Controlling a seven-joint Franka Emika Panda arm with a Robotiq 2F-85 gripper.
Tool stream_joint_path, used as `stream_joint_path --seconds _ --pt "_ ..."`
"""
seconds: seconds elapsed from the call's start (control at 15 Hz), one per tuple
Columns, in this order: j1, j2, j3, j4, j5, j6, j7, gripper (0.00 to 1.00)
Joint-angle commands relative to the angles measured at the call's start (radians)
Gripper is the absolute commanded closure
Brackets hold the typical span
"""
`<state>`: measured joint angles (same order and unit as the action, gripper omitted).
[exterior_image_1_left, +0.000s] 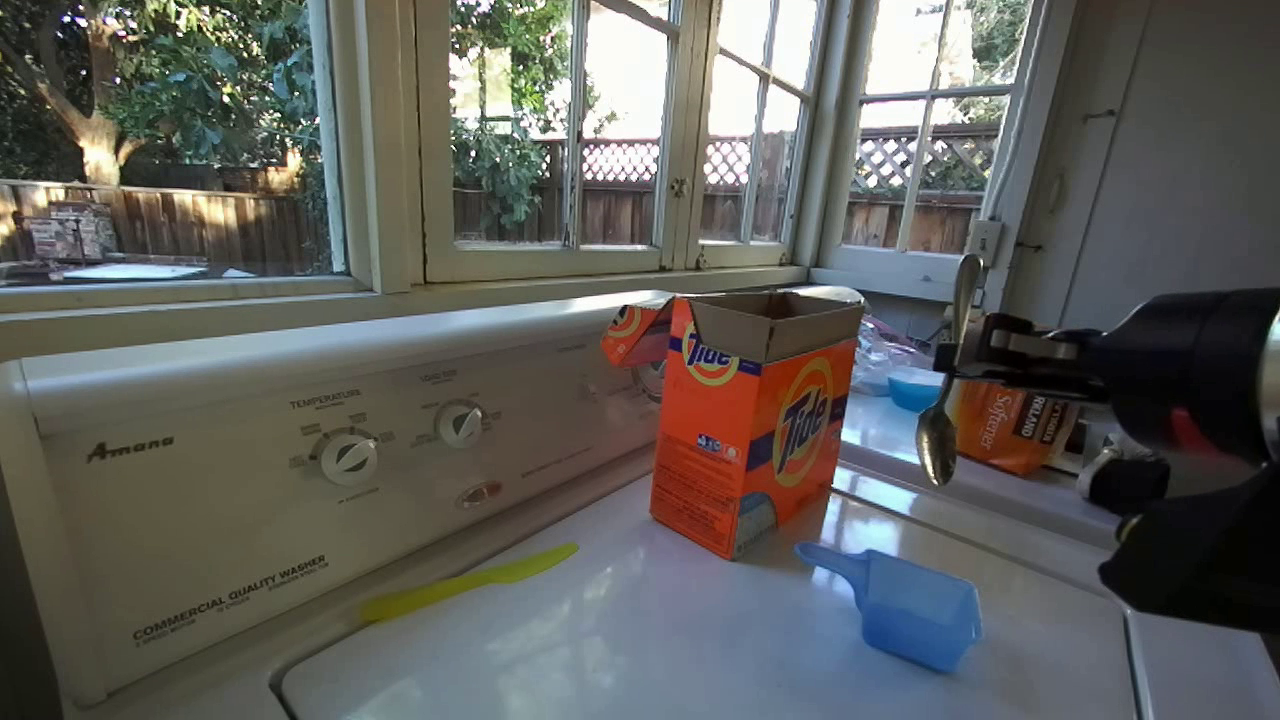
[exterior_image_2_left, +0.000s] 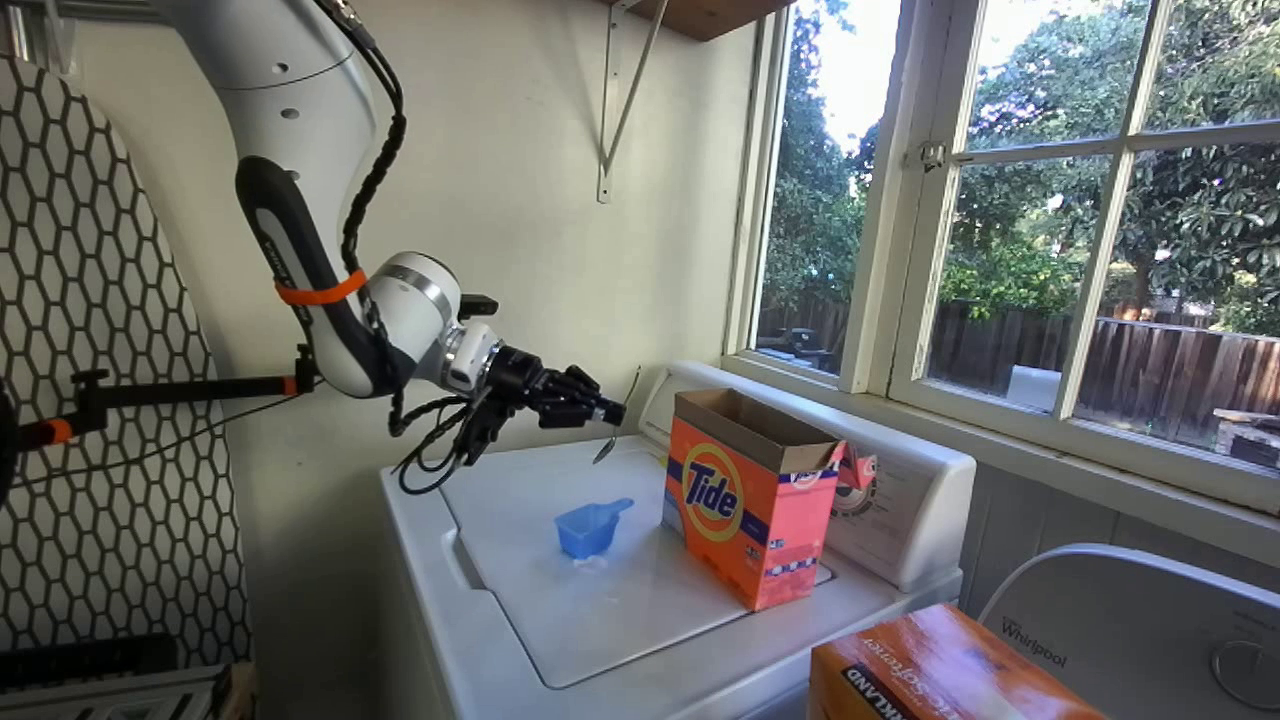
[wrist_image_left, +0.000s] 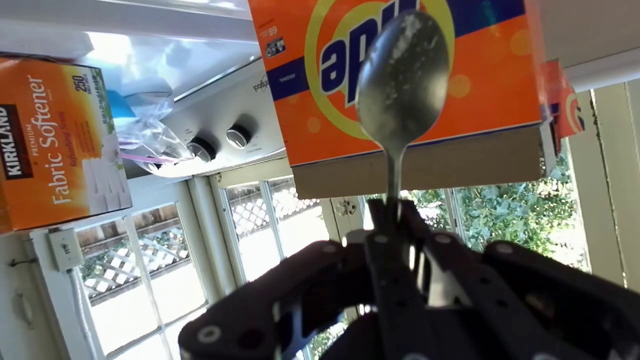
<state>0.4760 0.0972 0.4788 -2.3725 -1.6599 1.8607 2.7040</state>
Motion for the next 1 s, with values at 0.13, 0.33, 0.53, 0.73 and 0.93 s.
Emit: stream_joint_path --seconds 0.13,0.33,0.53,0.73,0.93 --pt "0.010 -0.017 0.009 -0.031 -0.021 -0.051 0.019 0.98" --pt "0.010 -0.017 0.011 -0.033 -0.021 -0.051 0.018 0.98" --pt "0.012 -0.017 0.013 -0.033 -0.021 -0.050 0.015 0.98" --pt "0.013 -0.018 0.016 -0.034 -0.023 -0.051 0.015 0.98" --pt "0.015 -0.016 0.019 -0.034 -0.027 -0.056 0.011 0.98"
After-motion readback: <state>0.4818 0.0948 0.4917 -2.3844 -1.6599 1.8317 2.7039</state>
